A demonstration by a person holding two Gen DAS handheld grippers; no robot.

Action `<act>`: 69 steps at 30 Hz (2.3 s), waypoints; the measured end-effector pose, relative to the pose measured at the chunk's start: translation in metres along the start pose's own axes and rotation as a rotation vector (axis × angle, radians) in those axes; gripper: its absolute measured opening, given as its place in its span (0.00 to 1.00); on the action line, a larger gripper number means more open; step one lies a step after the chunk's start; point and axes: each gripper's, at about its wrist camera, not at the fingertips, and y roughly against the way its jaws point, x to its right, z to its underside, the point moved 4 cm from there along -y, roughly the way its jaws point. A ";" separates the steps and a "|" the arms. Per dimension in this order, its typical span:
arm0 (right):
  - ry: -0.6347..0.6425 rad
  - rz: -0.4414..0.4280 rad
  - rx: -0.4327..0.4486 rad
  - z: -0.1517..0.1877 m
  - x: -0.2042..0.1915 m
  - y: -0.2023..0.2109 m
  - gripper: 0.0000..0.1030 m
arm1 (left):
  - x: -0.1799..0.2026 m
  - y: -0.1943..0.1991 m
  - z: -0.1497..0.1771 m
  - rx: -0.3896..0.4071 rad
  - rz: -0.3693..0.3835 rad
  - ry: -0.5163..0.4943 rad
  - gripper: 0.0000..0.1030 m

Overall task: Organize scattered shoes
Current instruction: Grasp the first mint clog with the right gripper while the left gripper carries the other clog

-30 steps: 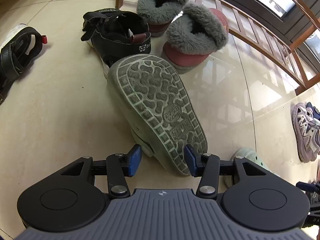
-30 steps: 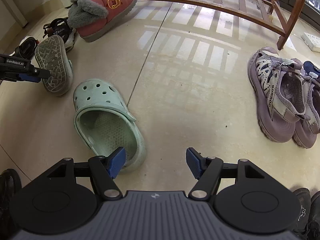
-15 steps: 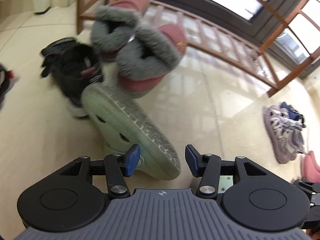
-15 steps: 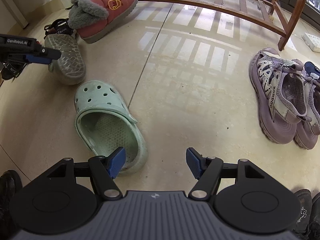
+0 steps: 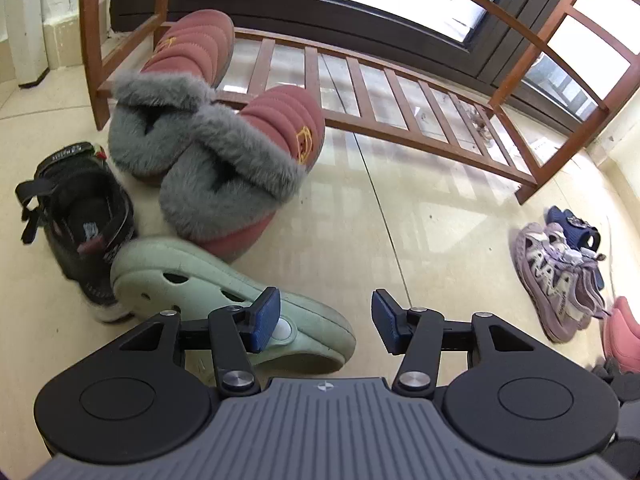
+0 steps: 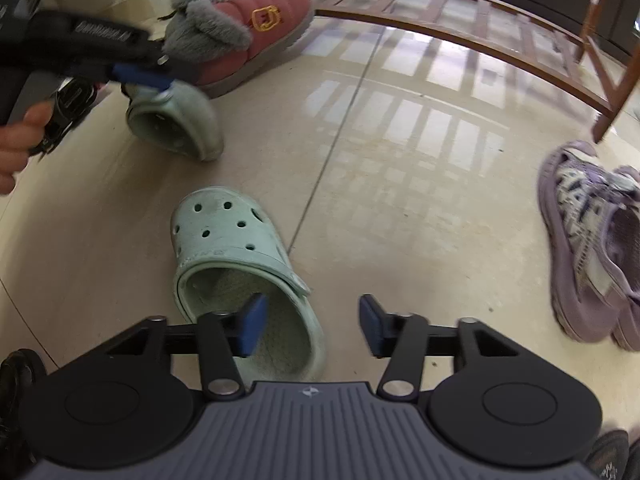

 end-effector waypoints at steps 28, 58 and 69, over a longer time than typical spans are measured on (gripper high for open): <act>-0.042 -0.043 -0.075 0.035 -0.010 0.007 0.23 | -0.025 0.037 0.030 0.033 -0.082 0.070 0.53; -0.067 -0.010 -0.034 0.037 0.001 0.027 0.36 | -0.035 -0.006 0.031 -0.022 -0.283 -0.037 0.19; -0.057 -0.018 -0.033 0.033 -0.001 0.024 0.36 | -0.005 0.005 0.048 -0.121 -0.250 -0.232 0.15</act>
